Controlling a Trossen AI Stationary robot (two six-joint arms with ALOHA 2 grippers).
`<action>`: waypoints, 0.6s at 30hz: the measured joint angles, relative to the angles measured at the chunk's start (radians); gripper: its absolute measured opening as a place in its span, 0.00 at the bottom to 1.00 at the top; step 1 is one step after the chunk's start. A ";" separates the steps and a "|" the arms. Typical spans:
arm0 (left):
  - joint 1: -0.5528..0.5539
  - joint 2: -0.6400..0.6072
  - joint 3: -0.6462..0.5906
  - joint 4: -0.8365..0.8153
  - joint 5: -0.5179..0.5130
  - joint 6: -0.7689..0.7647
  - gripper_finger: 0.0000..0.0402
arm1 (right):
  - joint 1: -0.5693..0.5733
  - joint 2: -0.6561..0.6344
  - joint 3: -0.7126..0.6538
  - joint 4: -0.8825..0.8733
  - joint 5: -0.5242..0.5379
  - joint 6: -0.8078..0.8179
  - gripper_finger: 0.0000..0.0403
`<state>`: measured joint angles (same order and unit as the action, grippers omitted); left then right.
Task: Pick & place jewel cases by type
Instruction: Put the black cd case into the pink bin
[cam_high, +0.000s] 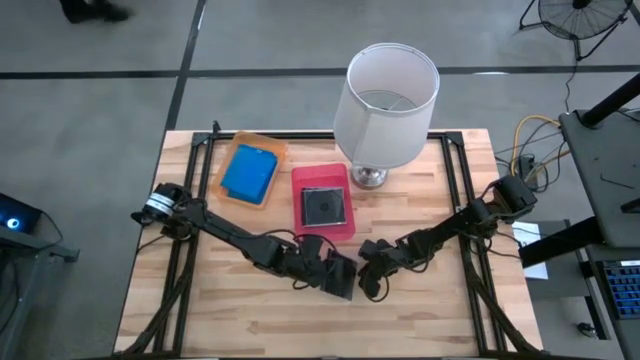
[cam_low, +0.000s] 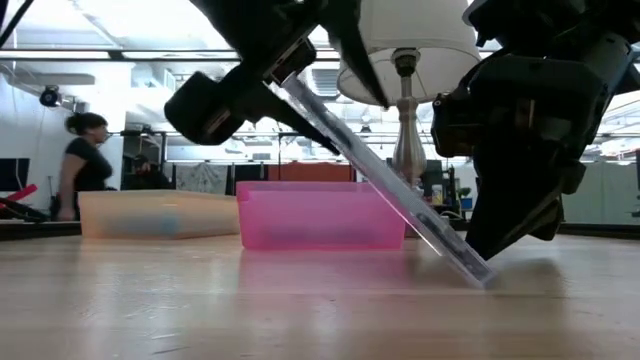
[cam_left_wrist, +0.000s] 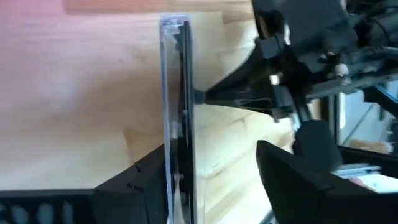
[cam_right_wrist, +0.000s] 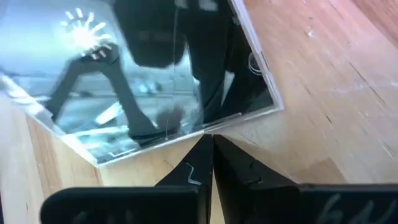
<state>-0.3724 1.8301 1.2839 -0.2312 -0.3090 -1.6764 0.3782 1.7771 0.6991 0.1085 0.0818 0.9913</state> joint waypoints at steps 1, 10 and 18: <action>0.003 0.000 0.000 -0.006 0.001 0.004 0.48 | 0.000 0.000 0.000 0.000 0.000 0.000 0.02; 0.018 0.000 -0.008 -0.020 0.040 0.043 0.21 | 0.000 -0.004 0.000 0.001 0.003 0.000 0.02; 0.022 -0.003 0.000 -0.053 0.060 0.081 0.02 | 0.000 -0.007 -0.001 0.005 0.003 -0.001 0.02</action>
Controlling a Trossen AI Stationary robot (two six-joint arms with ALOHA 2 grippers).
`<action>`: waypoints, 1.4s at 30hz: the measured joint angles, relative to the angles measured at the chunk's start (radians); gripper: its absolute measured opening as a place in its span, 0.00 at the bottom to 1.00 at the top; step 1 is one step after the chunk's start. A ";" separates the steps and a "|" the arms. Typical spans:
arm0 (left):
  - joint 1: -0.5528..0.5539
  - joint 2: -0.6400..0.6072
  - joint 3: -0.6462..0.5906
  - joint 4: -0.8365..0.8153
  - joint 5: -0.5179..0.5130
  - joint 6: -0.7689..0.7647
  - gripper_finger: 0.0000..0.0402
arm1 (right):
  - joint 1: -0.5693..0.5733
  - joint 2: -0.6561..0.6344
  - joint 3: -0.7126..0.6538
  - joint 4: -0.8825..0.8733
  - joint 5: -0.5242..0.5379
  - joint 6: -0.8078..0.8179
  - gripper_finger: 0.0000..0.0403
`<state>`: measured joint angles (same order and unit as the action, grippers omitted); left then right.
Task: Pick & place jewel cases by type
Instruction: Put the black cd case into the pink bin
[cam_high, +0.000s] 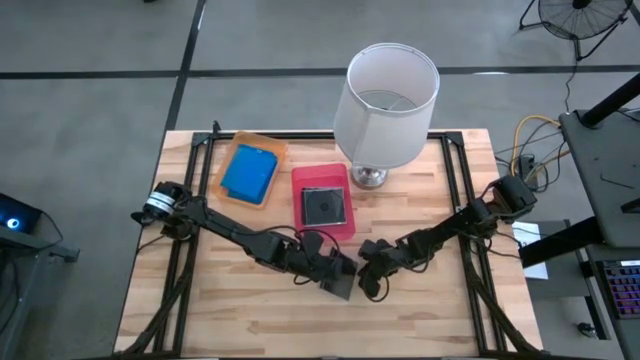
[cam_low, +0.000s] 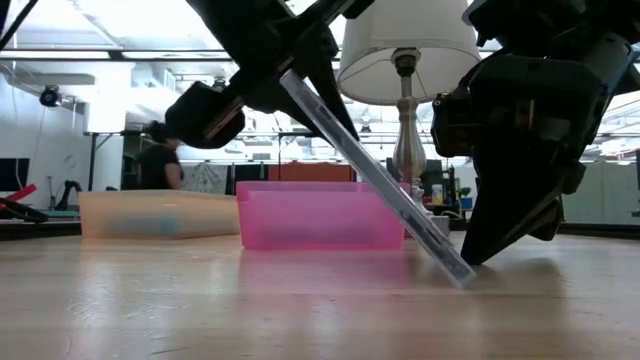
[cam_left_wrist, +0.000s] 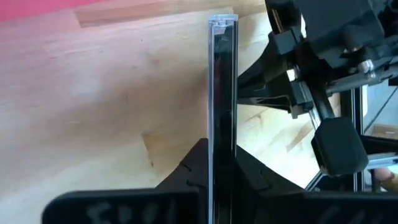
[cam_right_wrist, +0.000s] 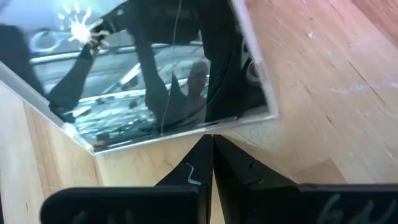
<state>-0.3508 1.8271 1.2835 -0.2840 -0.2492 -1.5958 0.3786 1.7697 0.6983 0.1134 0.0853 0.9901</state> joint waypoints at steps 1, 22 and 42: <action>0.000 0.000 0.001 0.001 0.003 0.003 0.02 | 0.000 -0.004 0.000 0.000 0.000 -0.002 0.02; -0.084 -0.456 0.001 -0.171 -0.224 0.398 0.00 | 0.027 -0.344 -0.002 -0.047 -0.017 -0.092 0.02; -0.344 -0.583 -0.002 0.658 -0.080 1.316 0.01 | 0.082 -0.411 0.000 0.045 0.125 -0.003 0.02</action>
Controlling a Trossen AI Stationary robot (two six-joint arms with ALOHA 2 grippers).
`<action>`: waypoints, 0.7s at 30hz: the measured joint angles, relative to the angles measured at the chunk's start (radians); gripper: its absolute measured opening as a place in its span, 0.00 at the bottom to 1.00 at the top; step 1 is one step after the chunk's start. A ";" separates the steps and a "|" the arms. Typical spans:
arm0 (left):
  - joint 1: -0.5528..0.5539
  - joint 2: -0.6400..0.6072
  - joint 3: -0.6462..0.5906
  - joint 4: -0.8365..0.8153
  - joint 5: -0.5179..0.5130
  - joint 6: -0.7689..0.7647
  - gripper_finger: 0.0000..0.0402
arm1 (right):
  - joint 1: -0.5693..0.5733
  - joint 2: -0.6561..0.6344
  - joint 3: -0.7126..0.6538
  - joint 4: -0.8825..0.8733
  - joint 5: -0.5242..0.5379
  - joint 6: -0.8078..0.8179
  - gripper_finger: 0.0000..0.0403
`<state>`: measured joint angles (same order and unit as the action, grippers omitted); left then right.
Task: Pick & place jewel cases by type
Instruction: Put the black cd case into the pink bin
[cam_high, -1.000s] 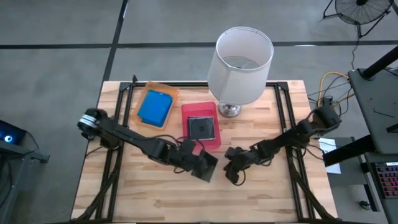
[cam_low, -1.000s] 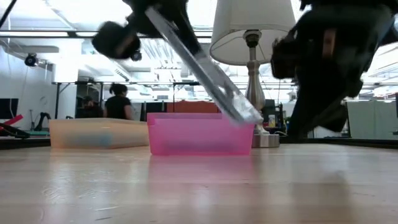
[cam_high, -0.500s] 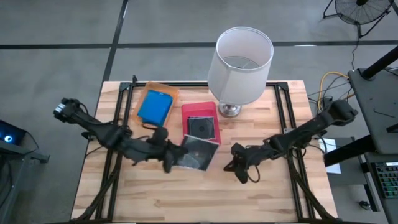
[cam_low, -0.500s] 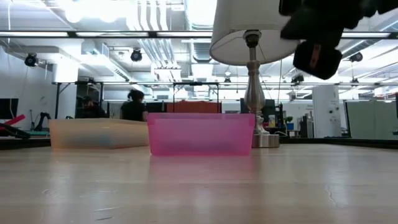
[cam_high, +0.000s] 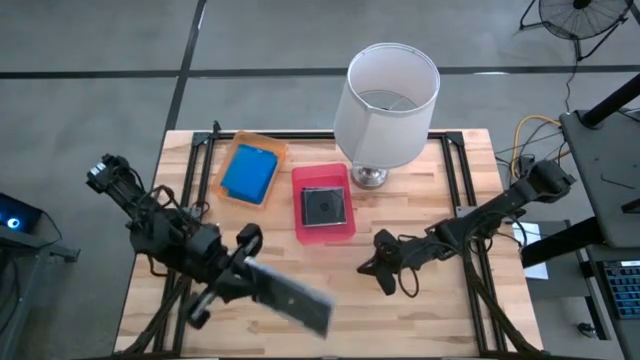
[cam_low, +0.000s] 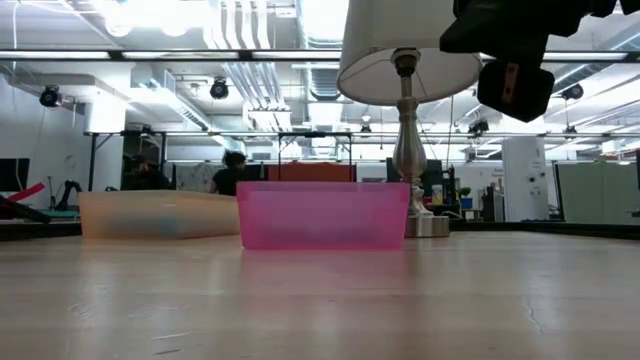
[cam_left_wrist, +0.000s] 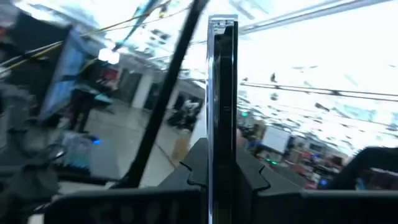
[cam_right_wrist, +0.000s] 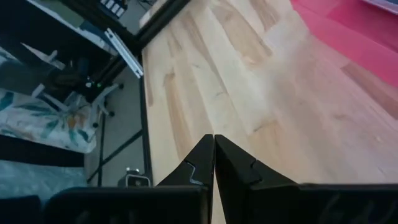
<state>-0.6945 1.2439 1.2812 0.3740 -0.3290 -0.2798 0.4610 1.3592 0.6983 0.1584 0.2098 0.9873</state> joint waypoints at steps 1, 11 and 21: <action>-0.001 0.003 0.000 0.012 0.015 0.014 0.01 | 0.000 0.004 0.000 0.009 0.003 0.000 0.02; -0.001 0.071 0.014 0.276 0.427 0.081 0.01 | 0.000 0.048 0.001 0.025 0.030 0.020 0.02; -0.045 0.206 0.161 0.392 1.042 0.378 0.01 | 0.000 0.101 0.001 0.069 0.030 0.073 0.02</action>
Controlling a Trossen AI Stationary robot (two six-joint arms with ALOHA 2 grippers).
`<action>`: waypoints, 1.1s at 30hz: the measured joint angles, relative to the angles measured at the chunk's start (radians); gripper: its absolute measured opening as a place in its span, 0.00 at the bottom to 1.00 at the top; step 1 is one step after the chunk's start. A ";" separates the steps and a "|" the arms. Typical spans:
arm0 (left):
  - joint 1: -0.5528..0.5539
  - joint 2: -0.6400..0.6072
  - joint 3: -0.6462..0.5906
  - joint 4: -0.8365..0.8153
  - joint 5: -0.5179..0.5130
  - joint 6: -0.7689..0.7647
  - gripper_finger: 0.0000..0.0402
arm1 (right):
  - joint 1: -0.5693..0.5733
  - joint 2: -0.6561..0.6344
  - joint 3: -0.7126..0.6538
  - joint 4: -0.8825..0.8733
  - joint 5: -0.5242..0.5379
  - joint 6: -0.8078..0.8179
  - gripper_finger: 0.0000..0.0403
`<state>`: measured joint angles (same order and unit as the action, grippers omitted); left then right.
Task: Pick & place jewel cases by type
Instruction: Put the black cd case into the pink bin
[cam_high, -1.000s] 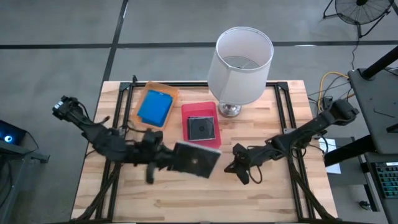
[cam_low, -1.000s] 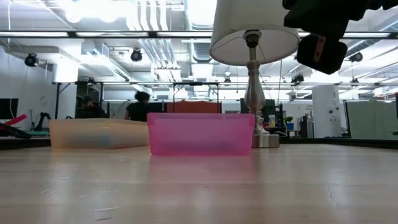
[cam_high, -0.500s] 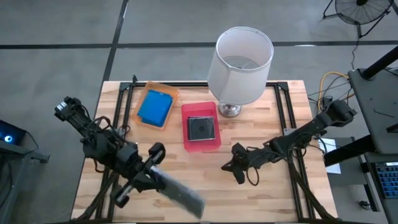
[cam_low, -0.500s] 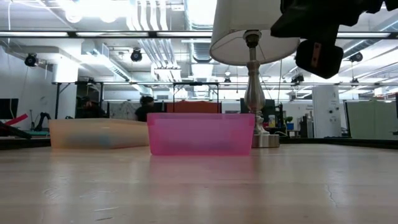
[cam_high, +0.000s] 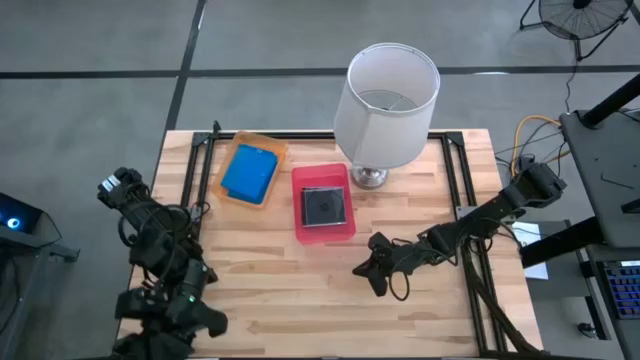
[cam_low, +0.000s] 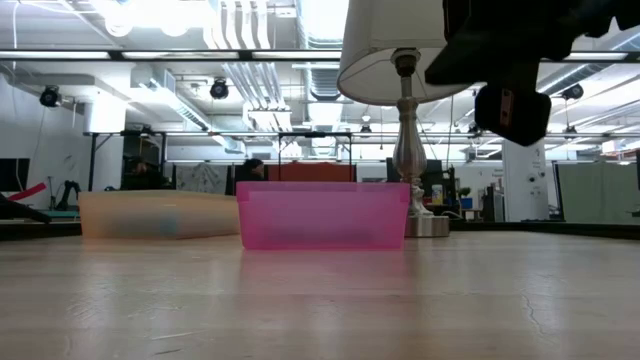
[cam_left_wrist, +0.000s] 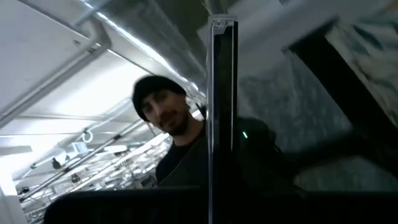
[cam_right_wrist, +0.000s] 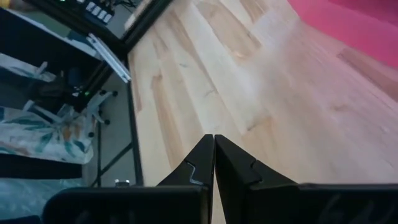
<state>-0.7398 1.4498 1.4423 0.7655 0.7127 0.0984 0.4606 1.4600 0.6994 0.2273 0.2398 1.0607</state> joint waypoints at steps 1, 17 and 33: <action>-0.001 0.011 0.019 -0.034 0.017 0.032 0.01 | 0.000 0.007 0.000 0.000 0.000 0.010 0.02; -0.024 0.124 0.260 -0.348 0.211 0.109 0.01 | 0.000 0.043 0.000 0.057 -0.001 0.031 0.02; -0.024 0.066 0.255 -0.472 -0.340 0.049 0.01 | 0.000 0.043 0.000 0.062 0.031 0.004 0.02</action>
<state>-0.7635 1.5155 1.6974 0.2939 0.3723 0.1473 0.4606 1.5028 0.6991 0.2897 0.2703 1.0645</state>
